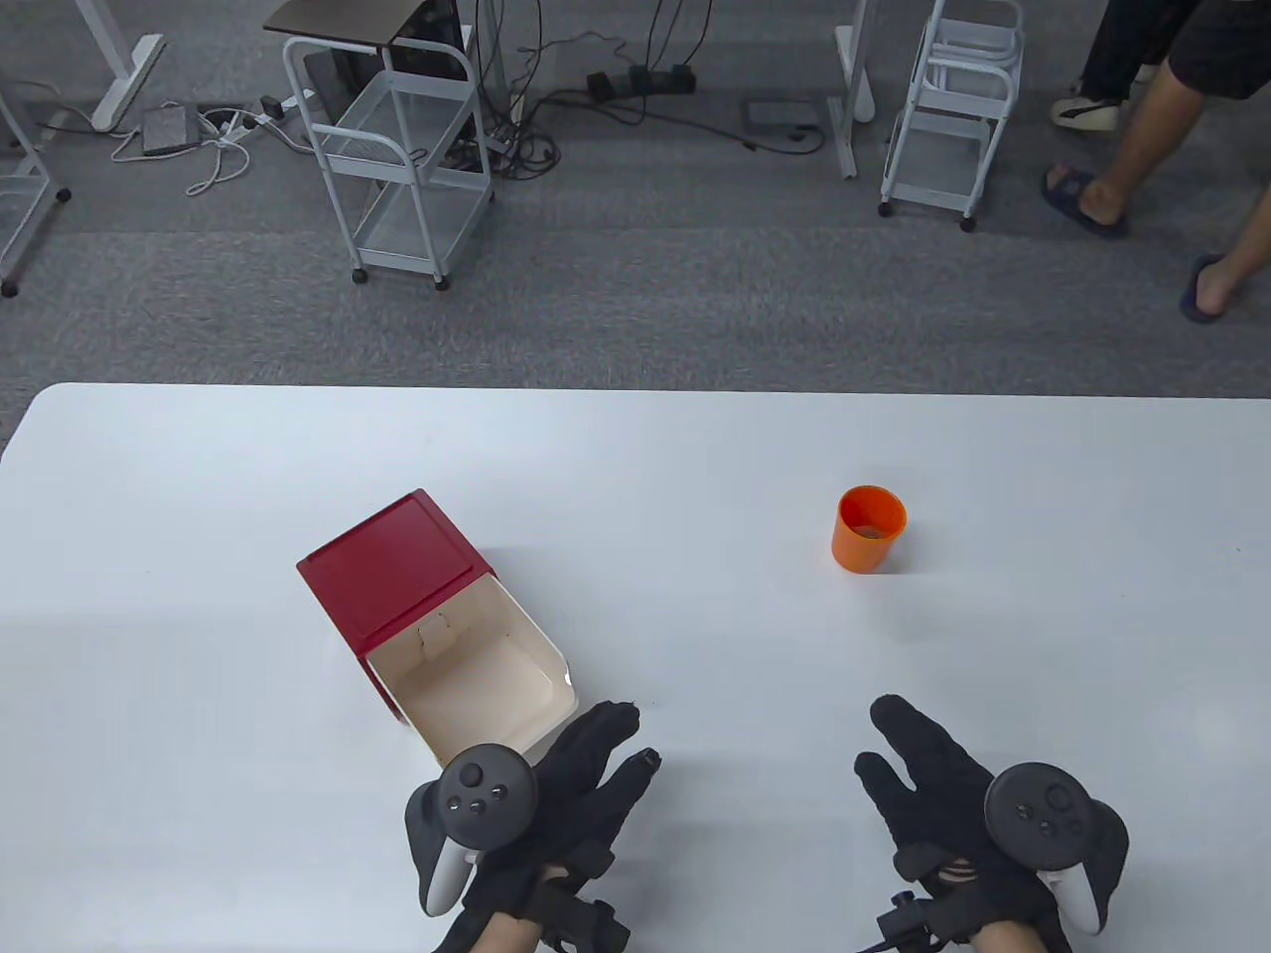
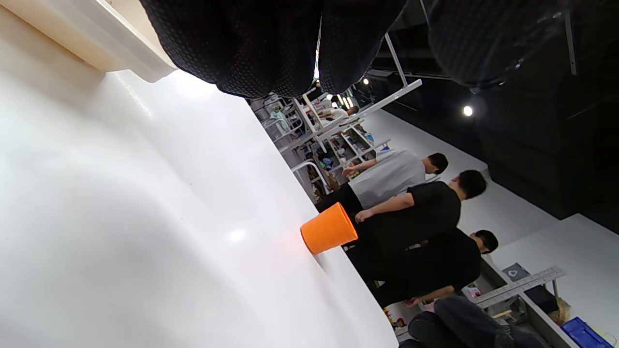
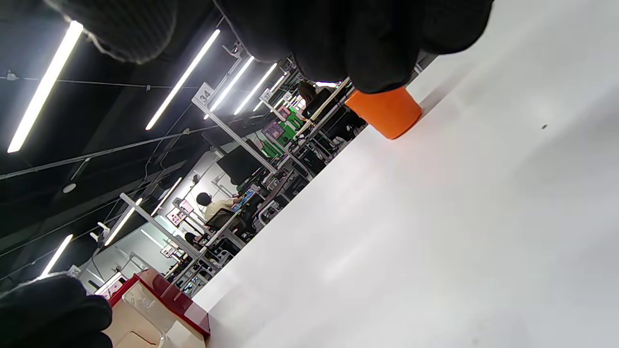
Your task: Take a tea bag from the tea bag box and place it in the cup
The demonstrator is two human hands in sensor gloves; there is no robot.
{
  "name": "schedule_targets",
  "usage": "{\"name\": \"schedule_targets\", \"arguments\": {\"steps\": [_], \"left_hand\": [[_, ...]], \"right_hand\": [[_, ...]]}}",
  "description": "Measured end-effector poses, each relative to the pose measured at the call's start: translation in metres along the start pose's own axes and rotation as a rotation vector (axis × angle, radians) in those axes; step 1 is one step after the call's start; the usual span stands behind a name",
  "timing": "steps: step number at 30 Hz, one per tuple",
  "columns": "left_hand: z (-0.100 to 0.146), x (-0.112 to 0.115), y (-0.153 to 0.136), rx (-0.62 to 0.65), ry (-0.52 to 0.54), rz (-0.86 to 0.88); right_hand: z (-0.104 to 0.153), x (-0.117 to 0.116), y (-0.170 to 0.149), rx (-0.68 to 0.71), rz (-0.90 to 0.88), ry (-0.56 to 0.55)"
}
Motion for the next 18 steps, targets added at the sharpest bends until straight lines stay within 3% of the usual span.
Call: {"name": "schedule_targets", "arguments": {"steps": [6,10,13,18], "left_hand": [[0.000,-0.001,0.000,0.000,0.008,-0.013],[0.002,-0.018,0.009,0.029,0.068,-0.036],[0.005,-0.036,0.020,0.048,0.149,-0.143],[0.002,-0.056,0.028,-0.041,0.244,-0.436]], "right_hand": [[0.000,-0.001,0.000,0.010,-0.010,0.000],[0.001,0.000,0.002,0.025,-0.003,-0.005],[0.001,-0.001,0.002,0.029,-0.001,-0.002],[0.000,-0.002,0.004,0.042,0.000,0.001]]}}
Point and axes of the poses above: the tracker on the back of each hand, its own y axis roughly to the thumb side, its own z axis roughly from the fingertips to the wrist, x = y × z, the point moved 5 cm from there along -z, roughly from the wrist to the fingertips, and after that the axes turned 3 degrees about -z, right-handed, at the moved point
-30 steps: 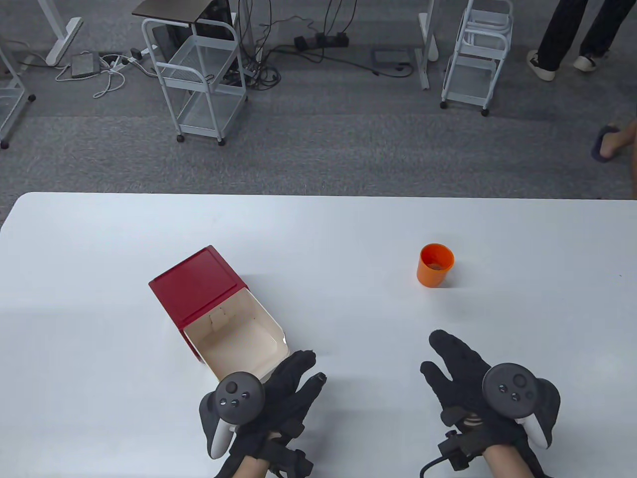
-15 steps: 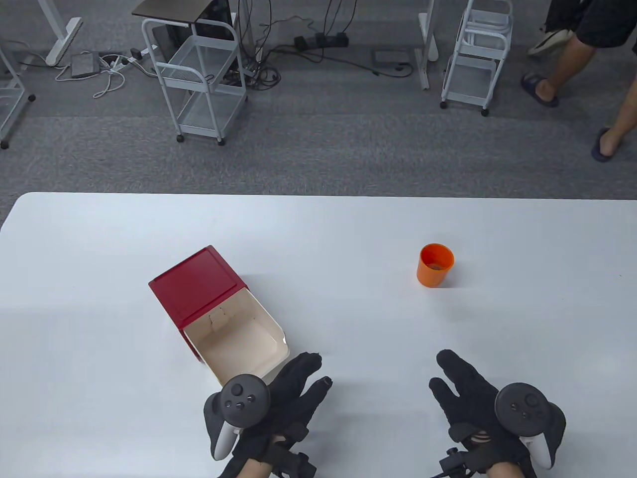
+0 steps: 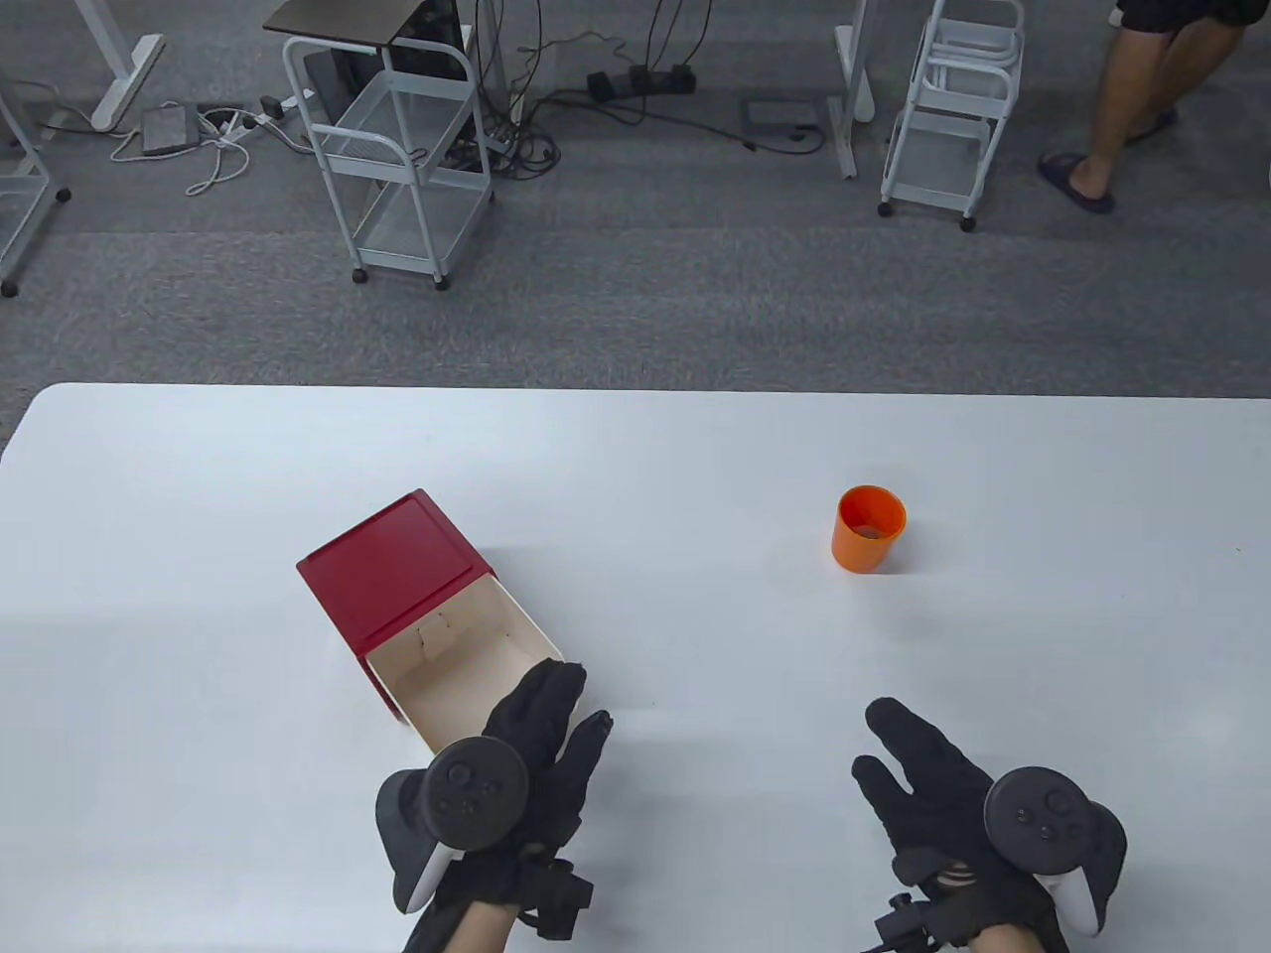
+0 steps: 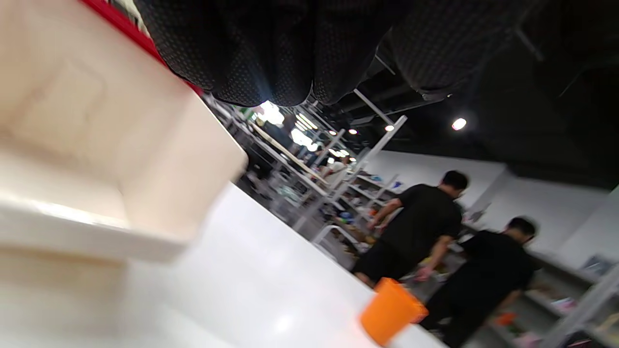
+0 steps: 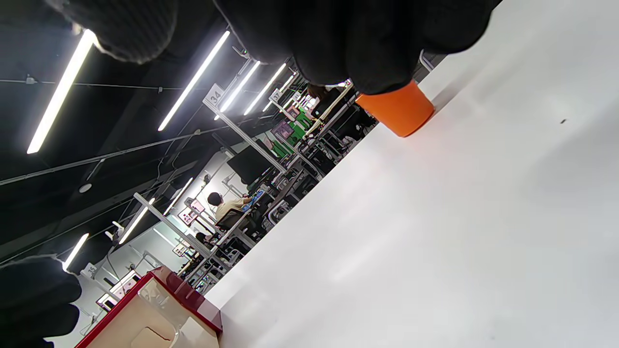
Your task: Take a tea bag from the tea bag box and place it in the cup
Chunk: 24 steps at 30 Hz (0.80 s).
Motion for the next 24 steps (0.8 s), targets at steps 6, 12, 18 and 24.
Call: {"name": "schedule_targets", "arguments": {"steps": [6,12,18,24], "left_hand": [[-0.013,0.015,0.003,-0.108,-0.074,-0.383],[-0.024,0.047,0.003,-0.196,-0.191,-0.620],[-0.027,0.076,-0.008,-0.244,-0.274,-0.767],[-0.027,0.090,-0.019,-0.262,-0.309,-0.838]], "right_hand": [[0.000,0.000,0.001,0.013,-0.002,-0.004],[0.000,0.000,0.002,0.018,-0.007,-0.006],[0.001,0.001,0.003,0.023,-0.008,-0.007],[0.000,0.000,0.004,0.028,-0.008,-0.005]]}}
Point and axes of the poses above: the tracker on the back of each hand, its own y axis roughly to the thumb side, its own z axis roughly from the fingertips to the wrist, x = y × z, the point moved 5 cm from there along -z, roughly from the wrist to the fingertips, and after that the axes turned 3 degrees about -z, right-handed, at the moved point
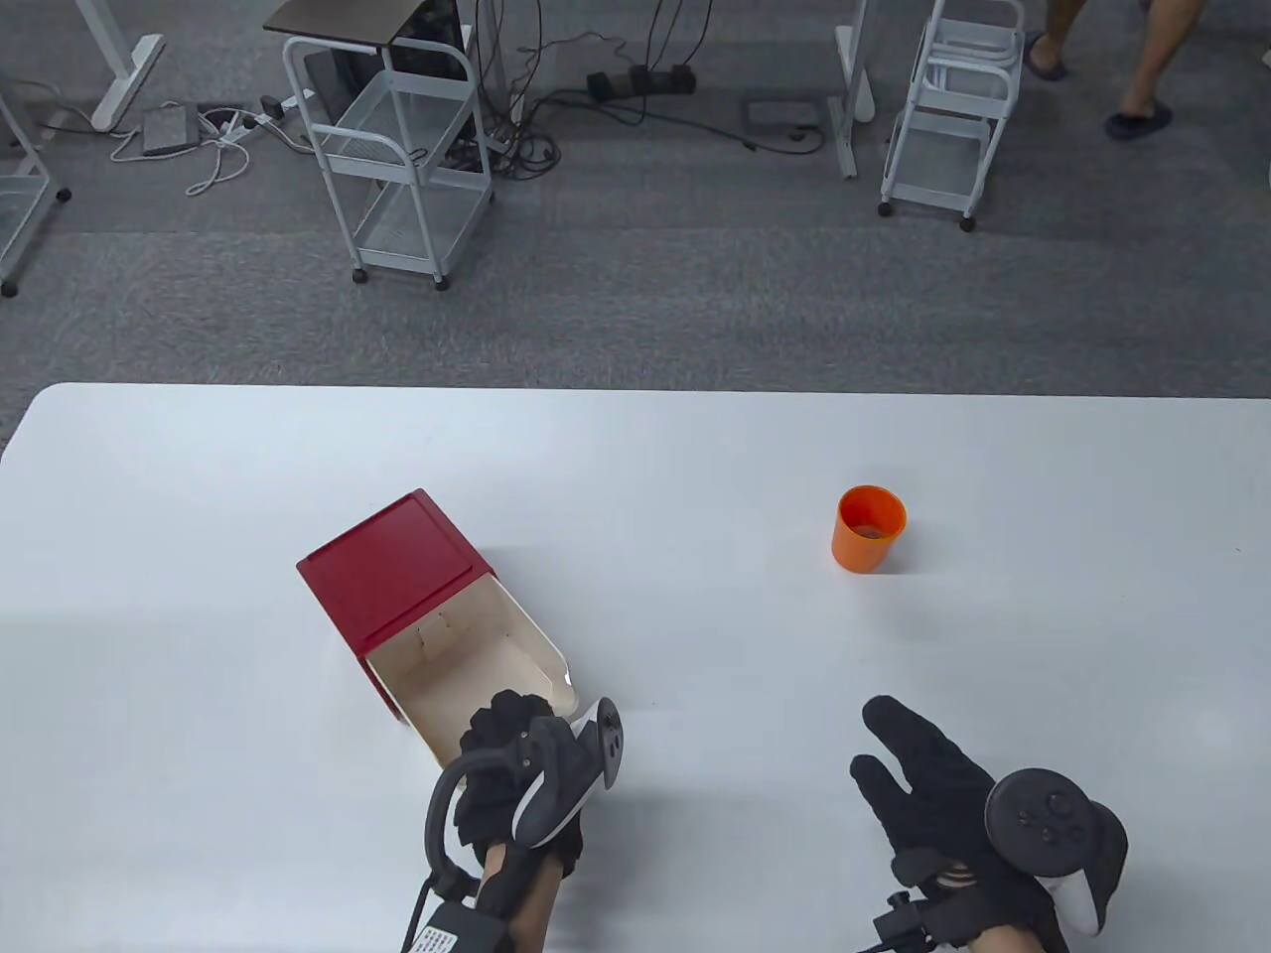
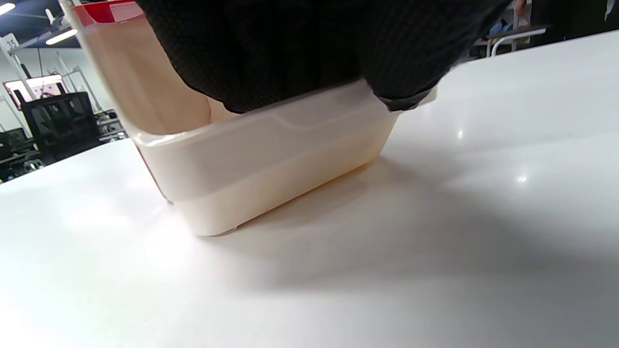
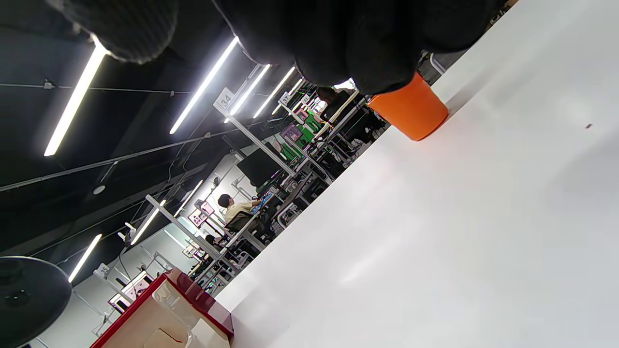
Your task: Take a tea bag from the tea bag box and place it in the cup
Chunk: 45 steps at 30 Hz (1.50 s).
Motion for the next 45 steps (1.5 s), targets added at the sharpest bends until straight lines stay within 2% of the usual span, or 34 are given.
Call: {"name": "schedule_targets", "arguments": {"steps": [6,15,29,45], "left_hand": [[-0.003,0.008,0.002,-0.014,0.005,-0.060],[-0.001,0.009,0.004,-0.009,0.052,-0.106],[0.000,0.001,-0.017,-0.028,0.134,-0.046],[-0.015,0.000,-0.028,-0.067,0.075,0.035]], "right_hand": [[0.000,-0.001,0.000,-0.001,0.003,0.006],[0.000,0.000,0.001,-0.001,0.004,0.003],[0.000,0.000,0.002,-0.006,0.011,0.003],[-0.001,0.001,0.002,-0.007,0.015,0.004]]}}
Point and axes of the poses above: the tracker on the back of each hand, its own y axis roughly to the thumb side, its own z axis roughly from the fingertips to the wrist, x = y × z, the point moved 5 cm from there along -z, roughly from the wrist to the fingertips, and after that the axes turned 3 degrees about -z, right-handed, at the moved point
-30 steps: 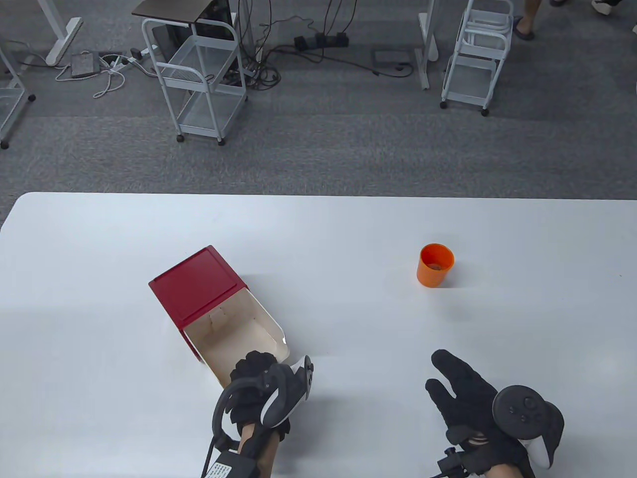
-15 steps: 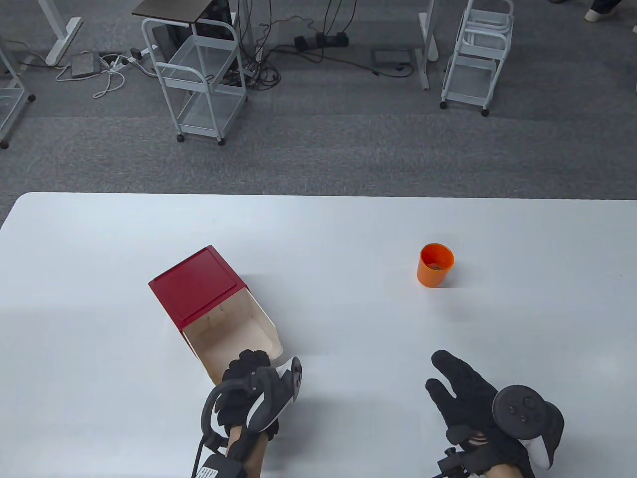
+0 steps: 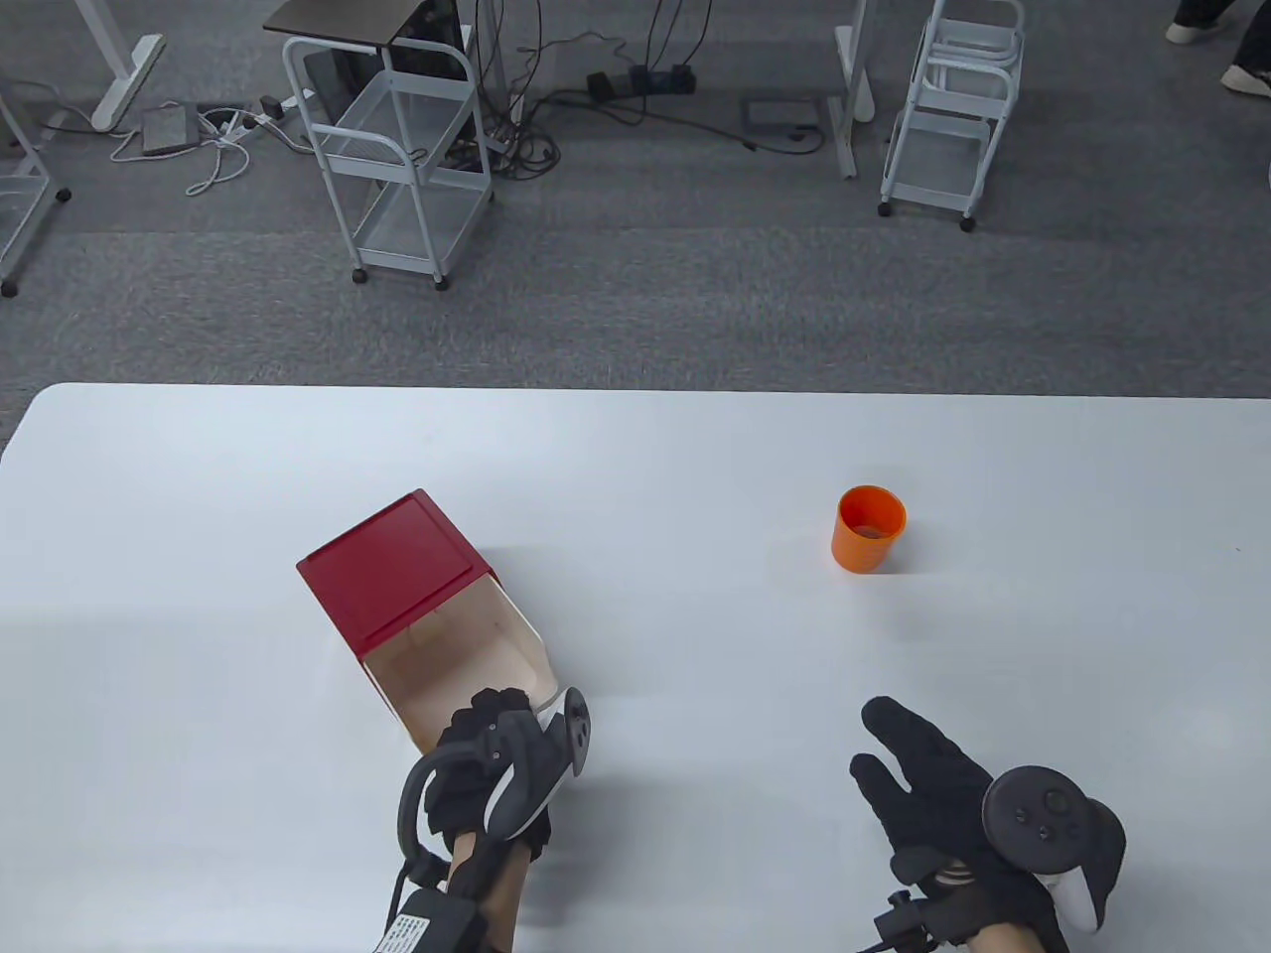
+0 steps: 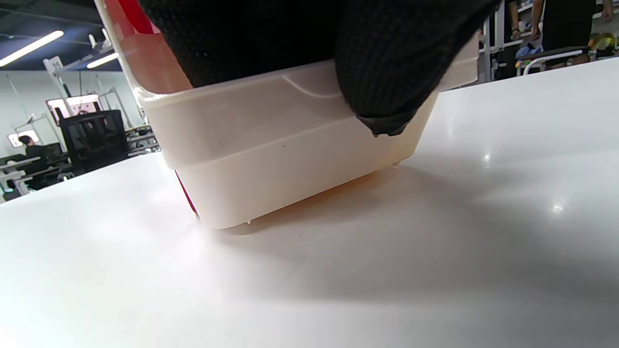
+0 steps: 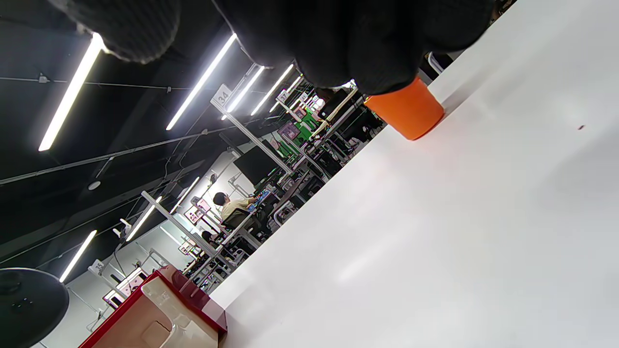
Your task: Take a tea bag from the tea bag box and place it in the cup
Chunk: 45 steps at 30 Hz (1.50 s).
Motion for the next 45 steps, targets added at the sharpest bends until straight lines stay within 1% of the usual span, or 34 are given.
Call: {"name": "schedule_targets", "arguments": {"steps": [5,11,12,13,16,18,21,24,28,30,33,35,38,40,45], "left_hand": [[-0.007,0.001,-0.007,-0.037,-0.033,0.039],[-0.014,0.002,-0.011,-0.057,-0.039,0.046],[-0.015,0.002,-0.010,-0.040,-0.030,0.042],[-0.015,0.001,-0.011,-0.051,-0.027,0.030],[-0.018,0.001,-0.014,-0.071,-0.046,0.057],[-0.021,0.001,-0.014,-0.059,-0.043,0.054],[-0.025,0.002,-0.016,-0.085,-0.056,0.062],[-0.028,0.001,-0.017,-0.081,-0.046,0.061],[-0.031,0.002,-0.021,-0.111,-0.056,0.078],[-0.034,0.001,-0.021,-0.097,-0.046,0.068],[-0.037,0.000,-0.024,-0.121,-0.056,0.083],[-0.040,-0.001,-0.024,-0.110,-0.044,0.076],[-0.043,-0.001,-0.027,-0.133,-0.052,0.085],[-0.045,-0.002,-0.027,-0.118,-0.042,0.085],[-0.049,-0.002,-0.032,-0.152,-0.044,0.090]], "right_hand": [[0.000,0.000,-0.001,-0.007,0.003,0.000],[-0.001,0.001,-0.001,-0.013,0.003,-0.002],[-0.001,0.001,-0.001,-0.013,0.003,-0.001],[-0.001,0.001,-0.001,-0.014,0.003,-0.001],[-0.001,0.001,0.000,-0.010,0.005,-0.004],[-0.001,0.002,0.000,-0.009,0.007,-0.006],[-0.001,0.002,0.000,-0.009,0.006,-0.007],[-0.001,0.002,0.000,-0.010,0.005,-0.008],[-0.001,0.002,-0.001,-0.012,0.005,-0.007],[-0.001,0.002,-0.001,-0.012,0.004,-0.007],[-0.002,0.002,-0.001,-0.014,0.006,-0.006],[-0.002,0.002,-0.001,-0.015,0.007,-0.005],[-0.002,0.002,-0.001,-0.018,0.009,-0.004],[-0.002,0.002,-0.001,-0.019,0.009,-0.004],[-0.003,0.002,-0.001,-0.021,0.011,-0.003]]}}
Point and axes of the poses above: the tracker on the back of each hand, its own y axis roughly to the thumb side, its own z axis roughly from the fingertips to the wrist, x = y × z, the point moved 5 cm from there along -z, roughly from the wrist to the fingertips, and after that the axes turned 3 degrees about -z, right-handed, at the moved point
